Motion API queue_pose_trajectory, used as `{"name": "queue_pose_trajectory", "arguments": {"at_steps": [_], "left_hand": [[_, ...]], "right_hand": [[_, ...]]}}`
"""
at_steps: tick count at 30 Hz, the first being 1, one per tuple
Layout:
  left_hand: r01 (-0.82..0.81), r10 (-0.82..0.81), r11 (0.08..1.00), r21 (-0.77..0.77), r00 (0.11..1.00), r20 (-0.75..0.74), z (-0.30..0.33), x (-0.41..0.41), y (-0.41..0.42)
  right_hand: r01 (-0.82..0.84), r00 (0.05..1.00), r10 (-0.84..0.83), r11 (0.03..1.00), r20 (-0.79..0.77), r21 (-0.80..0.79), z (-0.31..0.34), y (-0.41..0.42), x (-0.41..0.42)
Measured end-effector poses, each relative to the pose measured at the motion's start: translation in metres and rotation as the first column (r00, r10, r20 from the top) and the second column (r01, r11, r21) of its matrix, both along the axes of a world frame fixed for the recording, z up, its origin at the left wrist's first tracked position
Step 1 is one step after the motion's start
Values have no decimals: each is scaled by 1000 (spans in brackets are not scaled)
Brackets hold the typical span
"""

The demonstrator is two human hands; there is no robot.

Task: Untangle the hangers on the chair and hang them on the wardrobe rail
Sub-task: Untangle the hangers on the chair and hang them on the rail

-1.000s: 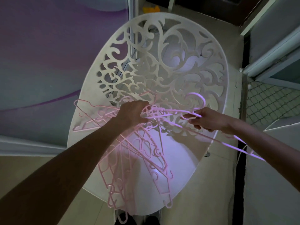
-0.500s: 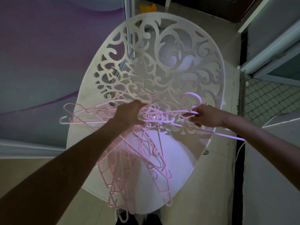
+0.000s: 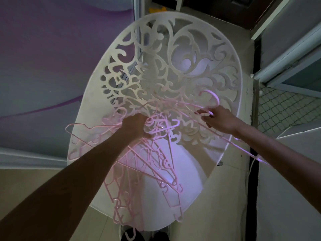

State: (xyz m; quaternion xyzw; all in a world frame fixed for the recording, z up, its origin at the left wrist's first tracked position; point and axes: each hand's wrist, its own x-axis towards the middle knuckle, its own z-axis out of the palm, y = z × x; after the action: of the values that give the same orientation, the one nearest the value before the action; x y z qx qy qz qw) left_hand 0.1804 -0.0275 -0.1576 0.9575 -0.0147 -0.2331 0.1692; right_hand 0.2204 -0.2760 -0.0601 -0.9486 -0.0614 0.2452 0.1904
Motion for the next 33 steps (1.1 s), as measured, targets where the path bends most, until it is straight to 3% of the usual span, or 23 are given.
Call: {"name": "queue_pose_trajectory", "arguments": {"at_steps": [7, 15, 22, 26, 30, 33], "left_hand": [[-39, 50, 996, -83, 990, 133, 16, -10, 5], [-163, 182, 972, -169, 978, 103, 127, -56, 34], [-235, 248, 967, -95, 955, 160, 163, -93, 43], [-379, 376, 925, -11, 916, 142, 147, -101, 52], [-443, 447, 893, -74, 894, 43, 123, -107, 58], [-457, 462, 886, -75, 885, 59, 102, -119, 65]], "right_hand": [[157, 983, -176, 950, 48, 268, 8, -13, -35], [233, 972, -220, 942, -82, 240, 66, -2, -54], [21, 1000, -19, 996, -23, 85, 97, -6, -72], [86, 996, -85, 995, -33, 49, 77, -12, -94], [115, 985, -107, 992, -132, 52, 19, -1, -124], [146, 978, -133, 987, -161, 69, -23, 14, -152]]}}
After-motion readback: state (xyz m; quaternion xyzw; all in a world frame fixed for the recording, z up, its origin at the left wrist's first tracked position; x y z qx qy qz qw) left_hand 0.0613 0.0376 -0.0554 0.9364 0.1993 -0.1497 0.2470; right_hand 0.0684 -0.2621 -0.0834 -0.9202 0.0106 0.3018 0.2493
